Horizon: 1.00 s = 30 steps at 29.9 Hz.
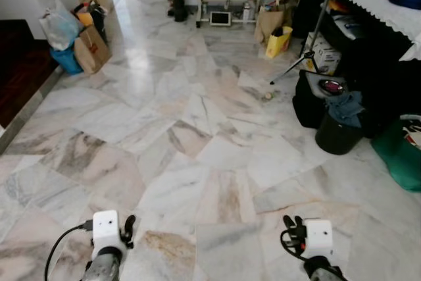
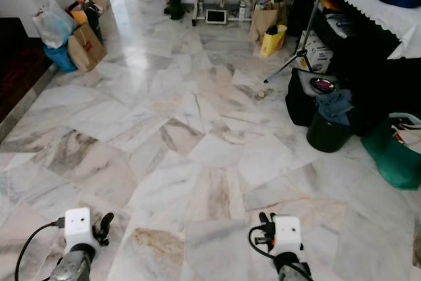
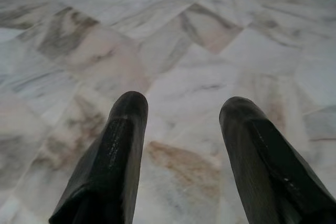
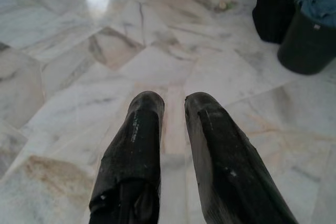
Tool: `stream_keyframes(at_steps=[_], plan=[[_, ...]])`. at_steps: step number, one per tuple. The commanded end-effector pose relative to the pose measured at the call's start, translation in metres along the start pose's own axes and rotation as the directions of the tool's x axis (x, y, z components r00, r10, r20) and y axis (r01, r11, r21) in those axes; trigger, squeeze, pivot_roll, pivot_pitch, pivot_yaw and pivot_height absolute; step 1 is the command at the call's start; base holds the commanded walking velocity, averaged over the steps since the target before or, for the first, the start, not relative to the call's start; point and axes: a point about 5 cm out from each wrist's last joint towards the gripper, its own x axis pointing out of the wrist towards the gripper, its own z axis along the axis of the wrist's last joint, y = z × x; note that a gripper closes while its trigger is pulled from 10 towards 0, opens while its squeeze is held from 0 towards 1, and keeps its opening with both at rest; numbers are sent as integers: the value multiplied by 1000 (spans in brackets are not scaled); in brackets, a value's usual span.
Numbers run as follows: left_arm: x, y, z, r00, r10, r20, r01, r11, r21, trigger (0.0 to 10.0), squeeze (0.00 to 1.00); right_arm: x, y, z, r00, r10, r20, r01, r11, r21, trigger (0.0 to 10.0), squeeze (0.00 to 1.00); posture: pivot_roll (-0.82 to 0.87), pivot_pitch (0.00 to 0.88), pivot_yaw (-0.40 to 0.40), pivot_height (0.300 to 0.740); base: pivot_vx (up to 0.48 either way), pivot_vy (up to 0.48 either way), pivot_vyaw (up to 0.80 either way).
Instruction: Hang keys on a hook
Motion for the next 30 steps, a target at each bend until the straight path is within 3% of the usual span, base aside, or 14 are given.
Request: stream_keyframes(at_steps=[1, 4, 5, 6, 12, 14, 19, 26, 30], plan=[[-5, 3, -6, 1000, -6, -18, 6, 1000, -2, 10000, 0, -2, -9, -2, 998, -57, -28, 58, 997, 43, 10000, 0, 83, 0, -49, 740, 0, 0, 0], [-10, 3, -18, 997, -15, -76, 15, 1000, 12, 10000, 0, -5, -18, -17, 982, -115, -150, 136, 981, 141, 10000, 0, 81, 0, -53, 740, 0, 0, 0], [-13, 3, -24, 994, -13, -110, 15, 1000, 11, 10000, 0, -8, -23, -24, 967, -140, -212, 180, 966, 184, 10000, 0, 84, 0, -55, 740, 0, 0, 0], [-18, 4, -36, 984, -6, -179, 6, 1000, 1, 10000, 0, -15, -31, -38, 927, -180, -330, 254, 947, 197, 10000, 0, 91, 0, -60, 740, 0, 0, 0], [-31, 5, -58, 951, -20, -308, 30, 999, 30, 10000, 0, -33, -41, -60, 823, -226, -521, 343, 929, 140, 10000, 0, 113, 0, -79, 740, 0, 0, 0], [-34, 7, -62, 945, -10, -327, 23, 999, 36, 10000, 0, -34, -40, -61, 818, -225, -530, 360, 918, 166, 10000, 0, 112, 0, -81, 740, 0, 0, 0], [-34, 5, -64, 938, -19, -346, 35, 999, 38, 10000, 0, -26, -27, -59, 833, -141, -536, 284, 939, 195, 10000, 0, 98, 0, -75, 740, 0, 0, 0], [-36, 1, -68, 917, -45, -395, 80, 994, 73, 10000, 0, -34, -30, -67, 788, -152, -597, 350, 908, 231, 10000, 0, 81, 0, -53, 740, 0, 0, -502], [-37, 3, -71, 911, -34, -412, 73, 994, 78, 10000, 0, -38, -30, -71, 776, -134, -617, 332, 917, 220, 10000, 0, 86, 0, -54, 740, 0, 0, -725]])
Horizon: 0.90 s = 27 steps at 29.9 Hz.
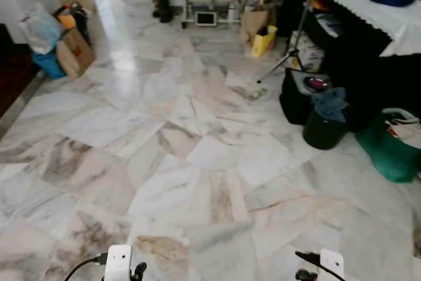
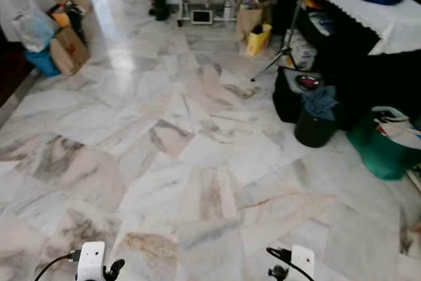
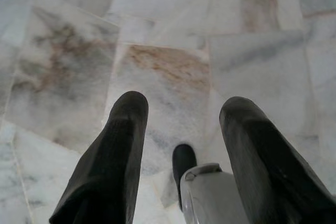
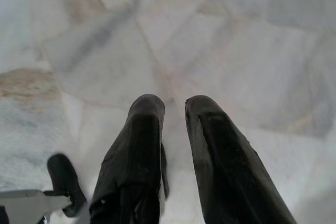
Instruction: Hang keys on a hook
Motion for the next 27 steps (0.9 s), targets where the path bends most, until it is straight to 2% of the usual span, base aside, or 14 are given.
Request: stream_keyframes(at_steps=[1, 4, 11, 15, 18, 27], plan=[[-1, 2, -4, 999, 10, -31, -10, 1000, 3, 10000, 0, -1, -4, -4, 1000, -7, -21, 6, 1000, -5, 10000, 0, 86, 0, -54, 740, 0, 0, -725], [-1, 4, -6, 999, 16, -41, -16, 1000, -7, 10000, 0, -1, -4, -5, 1000, -13, -29, 12, 1000, -8, 10000, 0, 92, 0, -42, 740, 0, 0, -725], [-3, 8, -13, 995, 10, -95, -7, 999, 35, 10000, 0, 0, 2, -6, 999, 1, -36, -2, 1000, -31, 10000, 0, 80, 0, -32, 740, 0, 0, -725], [-2, 5, -13, 995, -13, -100, 20, 997, 77, 10000, 0, 0, 2, -6, 999, -5, -36, 4, 1000, -28, 10000, 0, 80, 0, -26, 740, 0, -422, -725], [-2, 5, -13, 994, -1, -109, 6, 999, 41, 10000, 0, 0, 4, -7, 999, -3, -35, 2, 1000, -28, 10000, 0, 78, 0, -26, 740, 0, -341, -725], [-3, 9, -18, 990, 19, -141, -14, 999, 36, 10000, 0, 0, 5, -5, 1000, 5, -30, -6, 1000, -26, 10000, 0, 74, 0, -27, 740, 0, 0, -725]])
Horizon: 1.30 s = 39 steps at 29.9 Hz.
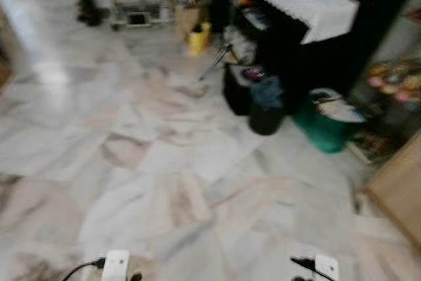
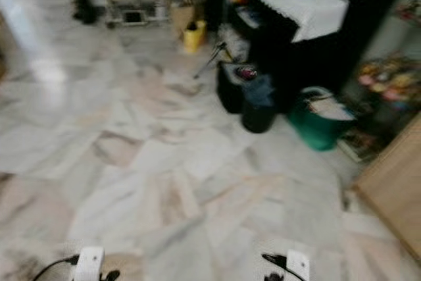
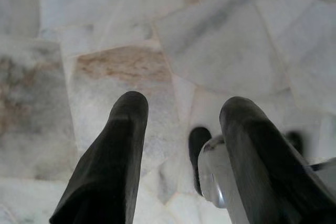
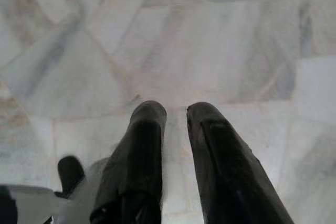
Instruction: Hang keys on a hook
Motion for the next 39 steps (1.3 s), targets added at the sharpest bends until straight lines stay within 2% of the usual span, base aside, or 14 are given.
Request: stream_keyframes(at_steps=[1, 16, 19, 21, 26, 39], plan=[[-1, -1, -6, 1000, 5, -25, -5, 1000, -10, 10000, 0, -1, -5, 0, 1000, -15, -1, 15, 1000, 5, 10000, 0, 74, 0, -27, 740, 0, 0, -725], [-2, 3, -7, 999, 24, -21, -25, 998, -51, 10000, 0, -1, -5, 0, 1000, -19, 2, 19, 1000, 9, 10000, 0, 71, 0, -25, 740, 0, 0, -725], [-1, 1, -2, 1000, 15, -4, -15, 1000, -8, 10000, 0, -1, -5, 0, 1000, -22, 3, 22, 1000, 12, 10000, 0, 69, 0, -27, 740, 0, -160, -725], [0, 0, 0, 1000, 14, 3, -14, 1000, -8, 10000, 0, -1, -6, 0, 1000, -22, 4, 22, 1000, 13, 10000, 0, 70, 0, -28, 740, 0, -480, -725], [0, 1, 1, 1000, 29, 6, -28, 998, -51, 10000, 0, -1, -5, 0, 1000, -19, 3, 19, 1000, 7, 10000, 0, 68, 0, -32, 740, 0, -190, -724], [1, 1, 8, 998, 33, 44, -30, 997, -68, 10000, 0, -1, -5, -2, 1000, -22, 0, 22, 1000, 10, 10000, 0, 68, 0, -32, 740, 0, 0, -723]])
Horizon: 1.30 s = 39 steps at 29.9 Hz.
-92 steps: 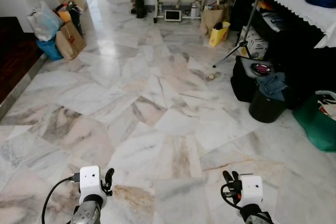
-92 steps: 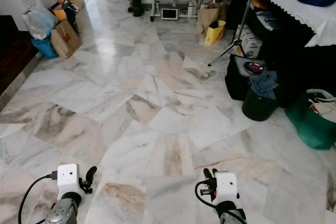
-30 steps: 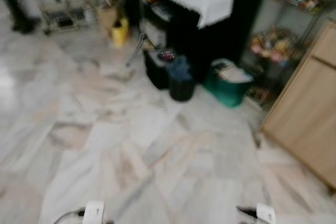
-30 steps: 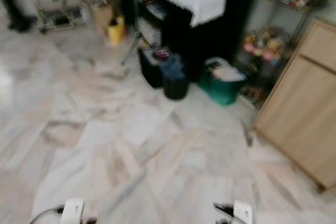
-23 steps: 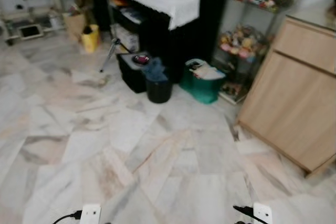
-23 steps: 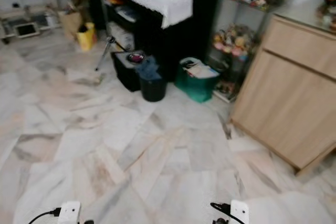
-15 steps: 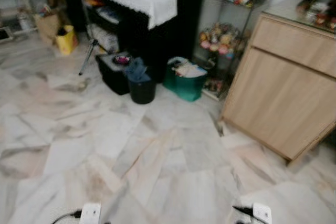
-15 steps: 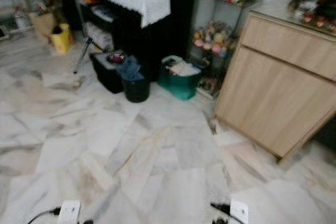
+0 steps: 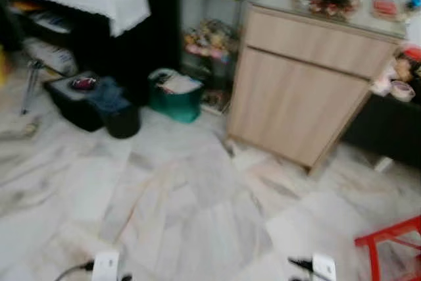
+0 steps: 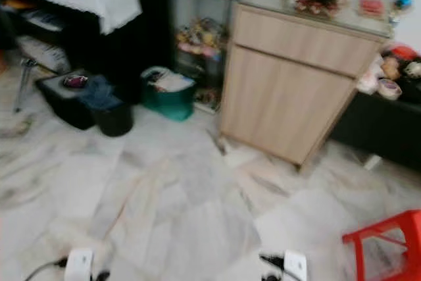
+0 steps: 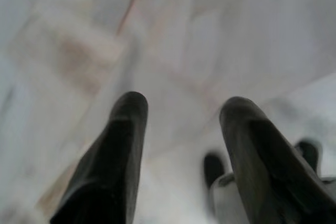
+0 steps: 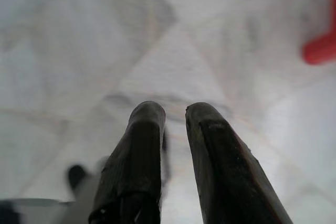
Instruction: Hang keys on a hook
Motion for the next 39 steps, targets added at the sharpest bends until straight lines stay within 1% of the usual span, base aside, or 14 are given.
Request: stream_keyframes(at_steps=[1, 5, 8, 21, 28, 31, 32, 39], plan=[[-4, 5, -11, 999, 11, -30, -11, 1000, -1, 10000, 0, 1, 5, 3, 1000, 11, 13, -11, 1000, 7, 10000, 0, 68, 0, -32, 740, 0, 0, -719], [-3, 3, -8, 1000, 8, -21, -8, 1000, -1, 10000, 0, 1, 5, 3, 1000, 11, 13, -11, 1000, 8, 10000, 0, 69, 0, -32, 740, 0, 0, -719], [-2, 3, -7, 1000, 14, -15, -14, 1000, -19, 10000, 0, 1, 5, 4, 1000, 11, 14, -11, 1000, 8, 10000, 0, 70, 0, -33, 740, 0, 0, -723], [-4, 6, -10, 1000, 21, -21, -21, 1000, -13, 10000, 0, 1, 6, 3, 1000, 15, 16, -15, 1000, 10, 10000, 0, 75, 0, -31, 740, 0, 0, -721], [-4, 3, -10, 1000, 15, -18, -15, 1000, -4, 10000, 0, 1, 6, 5, 999, 14, 32, -14, 1000, 16, 10000, 0, 75, 0, -35, 740, 0, 0, -700], [-3, 2, -10, 1000, 13, -19, -13, 1000, -2, 10000, 0, 1, 6, 7, 998, 20, 51, -21, 1000, 20, 10000, 0, 75, 0, -35, 740, 0, -165, 0], [-3, 2, -10, 1000, 12, -18, -12, 1000, -2, 10000, 0, 1, 6, 7, 998, 17, 59, -19, 999, 37, 10000, 0, 73, 0, -34, 740, 0, -322, 0], [-4, 3, -11, 1000, 15, -21, -15, 1000, -4, 10000, 0, 1, 6, 8, 998, 18, 62, -20, 999, 32, 10000, 0, 75, 0, -39, 740, 0, -353, 0]])
